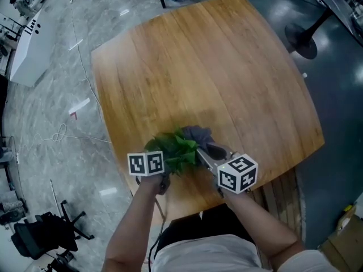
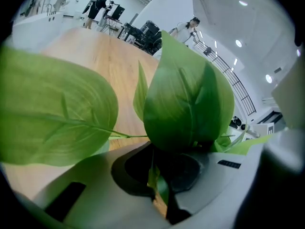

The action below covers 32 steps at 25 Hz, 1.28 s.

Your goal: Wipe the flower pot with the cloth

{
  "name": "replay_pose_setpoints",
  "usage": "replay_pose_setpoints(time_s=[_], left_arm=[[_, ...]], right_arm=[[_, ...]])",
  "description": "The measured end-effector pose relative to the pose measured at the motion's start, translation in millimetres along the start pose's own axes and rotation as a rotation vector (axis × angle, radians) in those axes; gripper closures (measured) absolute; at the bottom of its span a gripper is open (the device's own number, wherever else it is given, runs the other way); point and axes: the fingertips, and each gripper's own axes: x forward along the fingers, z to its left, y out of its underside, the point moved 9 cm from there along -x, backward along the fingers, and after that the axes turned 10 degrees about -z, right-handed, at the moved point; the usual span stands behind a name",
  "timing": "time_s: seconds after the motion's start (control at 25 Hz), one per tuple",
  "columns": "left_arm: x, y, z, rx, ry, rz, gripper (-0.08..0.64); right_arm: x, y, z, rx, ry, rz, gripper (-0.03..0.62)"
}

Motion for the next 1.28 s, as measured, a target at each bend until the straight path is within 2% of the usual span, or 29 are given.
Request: replay_pose_setpoints(time_s=[0.08,0.2,0.32,0.4,0.56,0.68,0.84,1.04,1.28], left_arm=[[0.7,-3.8,-3.2,0.042,-0.006,0.005,0.543],[1.9,-16.2,-7.6,0.141,-0.038,0.008,0.541],[7.2,-26.8,-16.0,0.212,-0.024,0.013,0.543],[11.5,-32.4,-21.0,0.261,-0.022,0.032,0.543],[17.7,-39.8,-28.8,0.343,-0.029,0.076,0.543],[19.5,-42.4,-34.3,0.369,-0.024,0.094,0.543],[16.1,-55.7,-42.4,0.419,-0.027,0.087,0.543],[31.3,-58.0,-52.8,0.437,-0.008,0.101,0.541],[32.4,-56.8,-63.0,0.415,0.009,0.085,0.535]], right_arm=[[1.0,3.1,-13.0,0.010,0.024,-0.003,0.517],[5.5,15.6,-54.1,0.042,0.106,0.011,0.517],[8.7,27.2,-84.0,0.073,0.160,0.038,0.517],[7.5,24.6,-84.3,0.084,0.154,0.036,0.517],[0.0,-2.1,-48.3,0.074,0.066,-0.015,0.518],[-5.9,-14.1,-35.1,0.091,0.039,-0.045,0.518],[-1.1,6.4,-66.4,0.119,0.118,-0.020,0.518],[3.0,31.4,-103.8,0.082,0.186,0.044,0.518],[-18.5,9.0,-88.1,0.030,0.180,-0.003,0.518]])
